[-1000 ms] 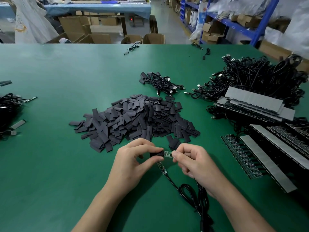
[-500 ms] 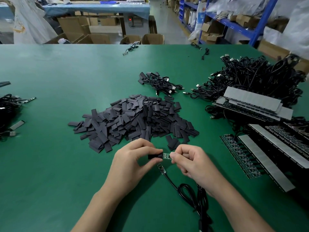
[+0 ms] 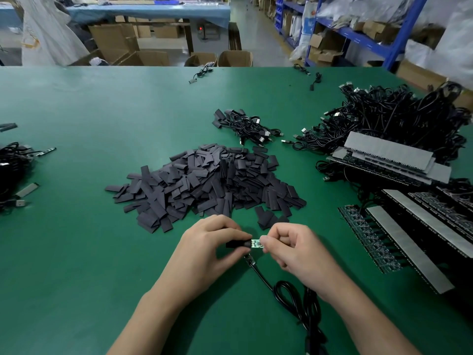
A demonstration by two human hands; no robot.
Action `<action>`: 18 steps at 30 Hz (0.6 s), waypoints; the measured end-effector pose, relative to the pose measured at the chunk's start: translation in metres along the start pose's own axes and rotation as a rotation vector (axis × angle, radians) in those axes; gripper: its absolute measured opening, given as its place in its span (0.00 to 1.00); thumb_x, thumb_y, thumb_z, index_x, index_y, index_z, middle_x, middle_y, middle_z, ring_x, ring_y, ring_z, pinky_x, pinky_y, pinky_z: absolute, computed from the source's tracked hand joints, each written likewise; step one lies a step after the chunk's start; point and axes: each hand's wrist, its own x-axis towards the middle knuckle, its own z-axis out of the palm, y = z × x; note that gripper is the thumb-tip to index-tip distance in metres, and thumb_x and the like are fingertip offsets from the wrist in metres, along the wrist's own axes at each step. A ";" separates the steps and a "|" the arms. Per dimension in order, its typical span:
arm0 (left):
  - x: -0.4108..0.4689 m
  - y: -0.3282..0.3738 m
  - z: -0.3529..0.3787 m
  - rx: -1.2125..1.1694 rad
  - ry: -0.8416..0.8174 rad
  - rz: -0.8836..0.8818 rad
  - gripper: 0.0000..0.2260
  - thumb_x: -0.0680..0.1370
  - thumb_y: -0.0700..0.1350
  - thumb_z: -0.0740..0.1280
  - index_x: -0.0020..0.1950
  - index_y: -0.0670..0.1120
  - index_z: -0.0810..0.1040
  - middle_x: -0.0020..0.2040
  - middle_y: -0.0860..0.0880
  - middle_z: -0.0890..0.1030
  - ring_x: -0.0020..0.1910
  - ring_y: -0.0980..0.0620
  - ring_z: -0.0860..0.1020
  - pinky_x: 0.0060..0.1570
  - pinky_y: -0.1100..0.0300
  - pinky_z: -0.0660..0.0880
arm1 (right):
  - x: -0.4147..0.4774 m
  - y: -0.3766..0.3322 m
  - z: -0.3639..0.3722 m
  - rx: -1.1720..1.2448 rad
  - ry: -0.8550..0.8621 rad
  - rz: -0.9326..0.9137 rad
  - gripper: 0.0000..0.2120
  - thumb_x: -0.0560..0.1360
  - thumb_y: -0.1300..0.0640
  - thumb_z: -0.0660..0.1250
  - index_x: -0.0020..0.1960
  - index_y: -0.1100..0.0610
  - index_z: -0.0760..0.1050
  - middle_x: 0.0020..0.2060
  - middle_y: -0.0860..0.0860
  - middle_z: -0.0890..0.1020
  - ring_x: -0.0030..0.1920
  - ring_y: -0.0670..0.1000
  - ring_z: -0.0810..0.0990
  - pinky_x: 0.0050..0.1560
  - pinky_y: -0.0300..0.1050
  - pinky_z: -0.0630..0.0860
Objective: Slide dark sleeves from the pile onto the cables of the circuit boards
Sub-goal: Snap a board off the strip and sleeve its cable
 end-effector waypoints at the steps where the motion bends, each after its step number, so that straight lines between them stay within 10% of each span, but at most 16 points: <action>1: 0.000 0.000 0.000 -0.006 -0.008 0.001 0.07 0.75 0.50 0.76 0.53 0.53 0.87 0.49 0.59 0.81 0.48 0.59 0.80 0.51 0.57 0.78 | 0.000 0.000 -0.001 0.010 -0.003 0.005 0.17 0.71 0.39 0.68 0.38 0.53 0.78 0.25 0.48 0.72 0.28 0.50 0.65 0.30 0.44 0.62; 18: 0.000 0.003 0.004 -0.080 0.071 0.018 0.08 0.78 0.54 0.72 0.53 0.53 0.86 0.48 0.59 0.80 0.47 0.58 0.81 0.47 0.55 0.80 | -0.002 -0.009 -0.005 0.072 -0.112 0.010 0.11 0.80 0.47 0.68 0.43 0.51 0.82 0.30 0.49 0.79 0.28 0.47 0.72 0.32 0.38 0.69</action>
